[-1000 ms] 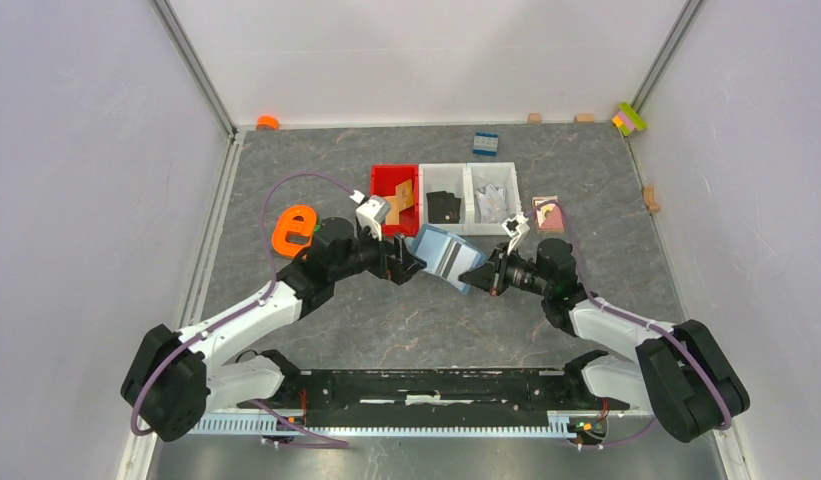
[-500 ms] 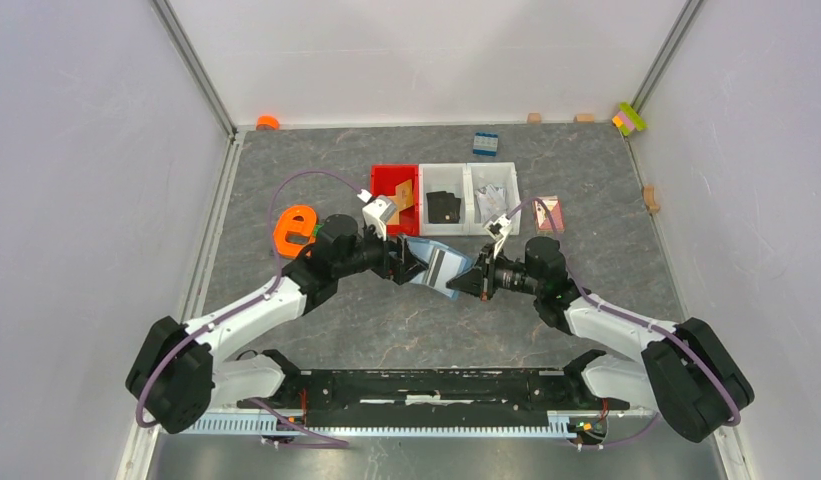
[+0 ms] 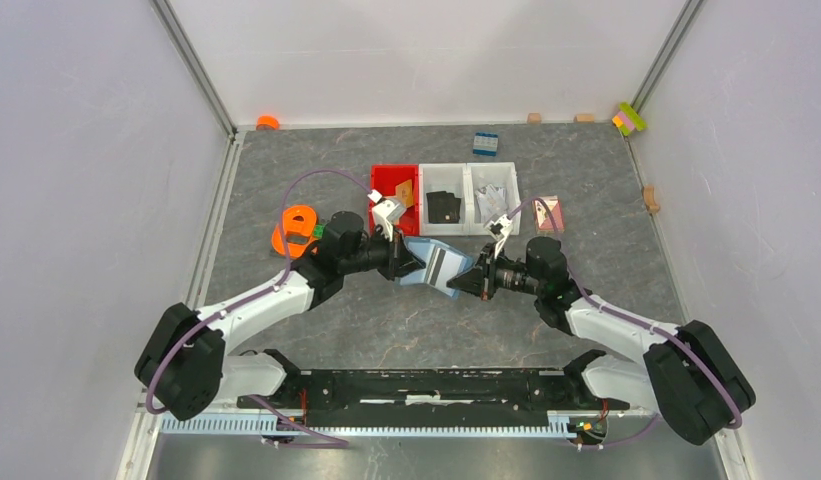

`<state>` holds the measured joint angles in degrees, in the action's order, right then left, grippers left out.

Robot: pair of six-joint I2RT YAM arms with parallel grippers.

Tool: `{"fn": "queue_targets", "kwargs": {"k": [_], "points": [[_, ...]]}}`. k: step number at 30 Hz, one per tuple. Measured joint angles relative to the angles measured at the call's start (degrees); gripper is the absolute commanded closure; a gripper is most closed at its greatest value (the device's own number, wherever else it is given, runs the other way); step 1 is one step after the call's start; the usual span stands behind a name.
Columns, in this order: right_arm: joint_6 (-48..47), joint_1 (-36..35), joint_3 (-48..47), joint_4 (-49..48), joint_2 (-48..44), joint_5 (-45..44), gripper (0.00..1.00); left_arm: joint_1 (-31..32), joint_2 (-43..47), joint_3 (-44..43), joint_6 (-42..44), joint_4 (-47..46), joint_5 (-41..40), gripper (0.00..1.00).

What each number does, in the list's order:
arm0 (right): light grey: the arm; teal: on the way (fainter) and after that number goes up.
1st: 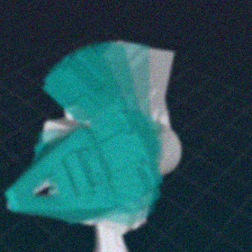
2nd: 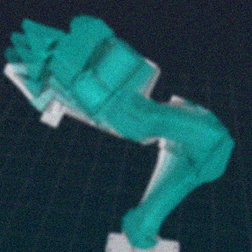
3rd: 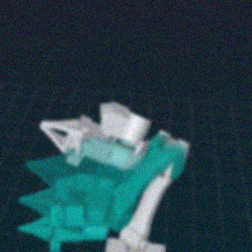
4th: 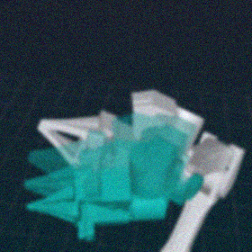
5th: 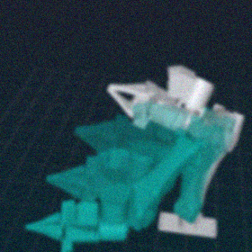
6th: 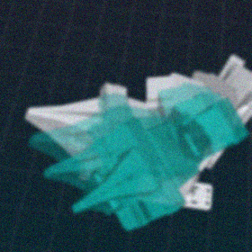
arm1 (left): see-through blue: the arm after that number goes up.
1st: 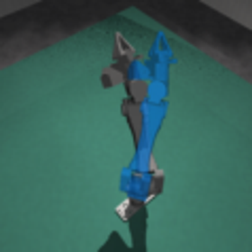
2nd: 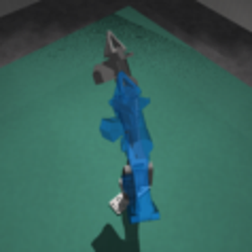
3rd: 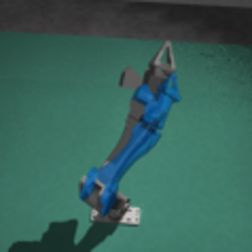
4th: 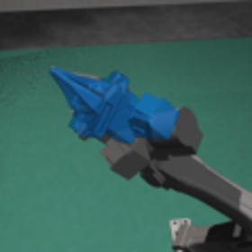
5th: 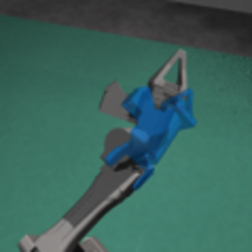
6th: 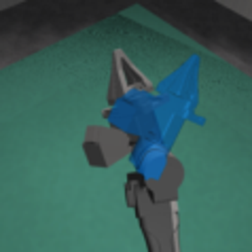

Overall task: Take the credit cards out of the card holder
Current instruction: Remove the credit card from the card holder.

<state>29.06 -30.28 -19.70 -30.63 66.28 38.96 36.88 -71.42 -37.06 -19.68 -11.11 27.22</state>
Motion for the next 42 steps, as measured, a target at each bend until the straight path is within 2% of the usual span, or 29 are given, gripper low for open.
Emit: {"fn": "queue_targets", "kwargs": {"k": [4, 6, 11, 17, 19, 21, 22, 23, 26, 31, 39, 40, 42], "points": [[-0.3, 0.0, 0.0, 0.0, -1.8, -0.5, 0.97, 0.0, 1.0, 0.2, -0.9, -1.5, 0.6, 0.97], [-0.7, -0.1, 0.0, -0.1, -3.2, -0.6, 0.97, 0.0, 2.5, 0.8, -1.5, -2.8, 0.8, 0.9], [-2.0, -0.7, 1.6, -2.1, -7.8, -2.0, 0.98, -0.1, 4.9, 2.3, -3.7, -7.1, 2.8, 0.89], [-4.7, -1.7, 6.3, -5.4, -13.9, -5.8, 0.99, 0.0, 4.7, 3.5, -5.0, -12.0, 6.5, 0.94], [-5.5, -1.9, 6.3, -5.7, -14.1, -6.3, 0.85, 0.0, 4.9, 4.2, -5.1, -13.1, 6.4, 0.94], [-6.3, -1.9, 6.3, -5.8, -13.8, -6.0, 0.66, 0.0, 6.0, 5.0, -5.1, -13.2, 5.9, 0.96], [-6.6, -1.9, 6.3, -6.2, -13.8, -6.0, 0.59, 0.0, 6.7, 5.6, -5.1, -13.1, 5.6, 0.97], [-6.8, -1.9, 6.3, -6.6, -13.8, -6.0, 0.54, -0.1, 7.5, 6.1, -5.1, -13.0, 5.2, 0.98], [-7.4, -1.9, 6.6, -8.2, -14.4, -6.3, 0.48, -0.1, 8.4, 6.5, -5.6, -13.2, 4.4, 0.98], [-8.0, -1.9, 9.2, -11.9, -17.9, -7.6, 0.45, -0.1, 6.2, 6.8, -10.1, -17.9, 4.9, 0.98], [-6.2, -1.9, 11.9, -18.5, -17.7, -8.0, 0.43, -0.1, 0.9, 8.0, -18.9, -26.0, 6.2, 0.98], [-5.8, -1.9, 12.3, -19.3, -17.7, -8.0, 0.44, -0.1, 0.8, 8.1, -19.5, -26.4, 6.1, 0.98], [-5.2, -1.9, 13.0, -20.2, -17.9, -8.2, 0.55, -0.1, 0.7, 8.3, -20.3, -27.2, 6.1, 0.98]]}}
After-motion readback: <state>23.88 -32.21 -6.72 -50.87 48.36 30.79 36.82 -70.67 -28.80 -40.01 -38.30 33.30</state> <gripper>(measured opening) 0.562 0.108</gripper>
